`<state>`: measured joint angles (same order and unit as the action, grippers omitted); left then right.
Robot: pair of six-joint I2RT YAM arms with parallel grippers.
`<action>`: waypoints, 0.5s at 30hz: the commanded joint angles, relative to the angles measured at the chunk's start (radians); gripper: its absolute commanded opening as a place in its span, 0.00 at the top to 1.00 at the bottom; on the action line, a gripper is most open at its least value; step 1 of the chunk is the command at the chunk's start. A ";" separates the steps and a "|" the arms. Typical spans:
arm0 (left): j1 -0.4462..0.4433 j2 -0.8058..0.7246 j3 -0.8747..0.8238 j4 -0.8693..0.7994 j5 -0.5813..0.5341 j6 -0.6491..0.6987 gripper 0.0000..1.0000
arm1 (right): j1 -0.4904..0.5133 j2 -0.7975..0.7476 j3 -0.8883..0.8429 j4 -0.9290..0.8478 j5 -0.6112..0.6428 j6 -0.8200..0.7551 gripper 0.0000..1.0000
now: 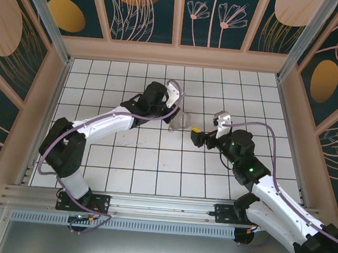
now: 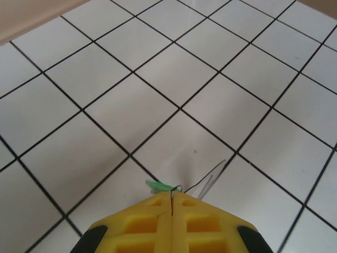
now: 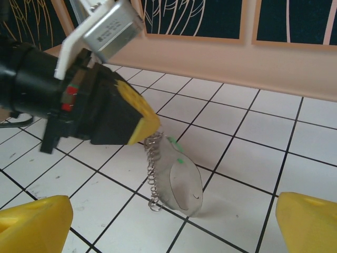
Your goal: Put the keys on the keyring
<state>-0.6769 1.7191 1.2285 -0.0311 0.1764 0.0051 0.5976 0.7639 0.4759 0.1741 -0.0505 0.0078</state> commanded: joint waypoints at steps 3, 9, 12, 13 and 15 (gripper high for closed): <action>0.012 0.054 0.019 0.006 0.078 -0.015 1.00 | -0.021 -0.029 0.022 0.019 0.015 0.018 0.01; 0.011 -0.080 -0.194 0.036 0.104 -0.069 1.00 | -0.041 0.007 0.020 0.033 0.005 0.009 0.01; 0.011 -0.171 -0.336 0.066 0.102 -0.122 1.00 | -0.045 0.026 0.013 0.053 -0.010 0.013 0.01; 0.012 -0.201 -0.377 0.076 0.098 -0.142 1.00 | -0.045 0.033 0.012 0.061 -0.016 0.015 0.01; 0.012 -0.250 -0.448 0.092 0.089 -0.172 1.00 | -0.045 0.048 0.012 0.071 -0.026 0.021 0.01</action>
<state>-0.6678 1.4872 0.8734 0.1242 0.2852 -0.0986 0.5587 0.8001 0.4759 0.1883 -0.0570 0.0101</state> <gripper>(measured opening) 0.037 0.990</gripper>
